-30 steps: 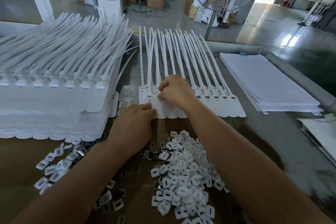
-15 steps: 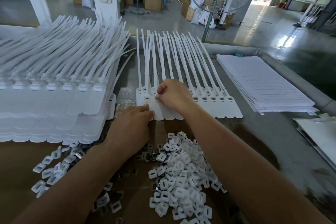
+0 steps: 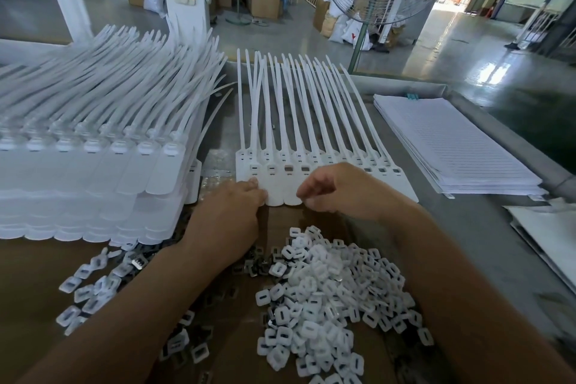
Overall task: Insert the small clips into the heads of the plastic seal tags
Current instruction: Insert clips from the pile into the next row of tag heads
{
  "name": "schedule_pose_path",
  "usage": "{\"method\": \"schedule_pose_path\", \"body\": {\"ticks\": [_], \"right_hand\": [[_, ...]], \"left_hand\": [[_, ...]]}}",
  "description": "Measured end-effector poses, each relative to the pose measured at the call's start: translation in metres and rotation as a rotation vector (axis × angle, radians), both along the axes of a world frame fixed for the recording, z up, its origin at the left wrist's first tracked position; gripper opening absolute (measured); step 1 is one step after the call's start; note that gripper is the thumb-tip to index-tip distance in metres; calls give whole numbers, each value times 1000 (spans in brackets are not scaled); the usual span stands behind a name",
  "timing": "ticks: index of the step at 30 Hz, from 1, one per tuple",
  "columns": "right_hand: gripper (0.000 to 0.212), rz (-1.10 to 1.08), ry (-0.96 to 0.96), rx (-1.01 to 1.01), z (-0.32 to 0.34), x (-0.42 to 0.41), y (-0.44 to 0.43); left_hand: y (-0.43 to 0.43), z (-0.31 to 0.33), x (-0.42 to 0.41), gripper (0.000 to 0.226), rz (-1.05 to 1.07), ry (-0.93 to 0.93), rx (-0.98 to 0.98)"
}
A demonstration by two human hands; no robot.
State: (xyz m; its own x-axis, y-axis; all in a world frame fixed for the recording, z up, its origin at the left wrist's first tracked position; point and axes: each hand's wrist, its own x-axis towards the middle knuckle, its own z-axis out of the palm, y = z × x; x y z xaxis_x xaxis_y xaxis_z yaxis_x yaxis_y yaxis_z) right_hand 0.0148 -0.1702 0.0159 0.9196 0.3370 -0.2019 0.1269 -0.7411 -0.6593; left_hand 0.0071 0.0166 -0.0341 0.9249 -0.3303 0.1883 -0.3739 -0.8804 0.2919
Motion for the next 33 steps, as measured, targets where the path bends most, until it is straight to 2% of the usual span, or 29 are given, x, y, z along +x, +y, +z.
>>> {"method": "schedule_pose_path", "body": {"ticks": [9, 19, 23, 26, 33], "right_hand": [[24, 61, 108, -12, -6, -10, -11], [17, 29, 95, -24, -5, -11, -12], [16, 11, 33, 26, -3, -11, -12], [16, -97, -32, 128, -3, -8, -8], [17, -211, -198, 61, -1, 22, 5]], "left_hand": [[0, -1, 1, 49, -1, 14, -8], [1, 0, 0, 48, 7, 21, -15], [0, 0, 1, 48, 9, 34, -15], [0, -1, 1, 48, 2, 27, -20], [-1, 3, -2, 40, -6, -11, -52]]}}
